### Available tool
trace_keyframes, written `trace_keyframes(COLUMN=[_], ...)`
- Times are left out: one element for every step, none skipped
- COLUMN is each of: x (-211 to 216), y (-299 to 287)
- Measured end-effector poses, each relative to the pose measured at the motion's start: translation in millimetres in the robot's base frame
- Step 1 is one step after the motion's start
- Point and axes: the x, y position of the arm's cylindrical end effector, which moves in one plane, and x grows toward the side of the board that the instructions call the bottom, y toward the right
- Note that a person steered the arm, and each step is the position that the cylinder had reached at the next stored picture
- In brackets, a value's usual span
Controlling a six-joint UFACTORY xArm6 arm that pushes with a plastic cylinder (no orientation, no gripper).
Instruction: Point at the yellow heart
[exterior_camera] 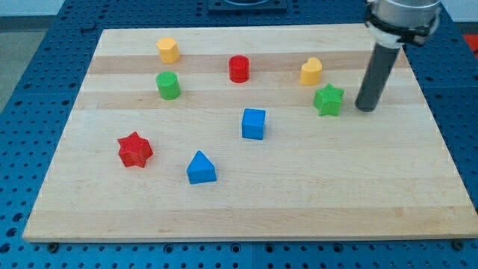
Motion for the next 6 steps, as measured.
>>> trace_keyframes(x=[-40.7, -80.7, -104.5, -113.5, -107.4, -98.7], y=[6.6, -6.8, -27.4, -58.0, -83.4, -88.8])
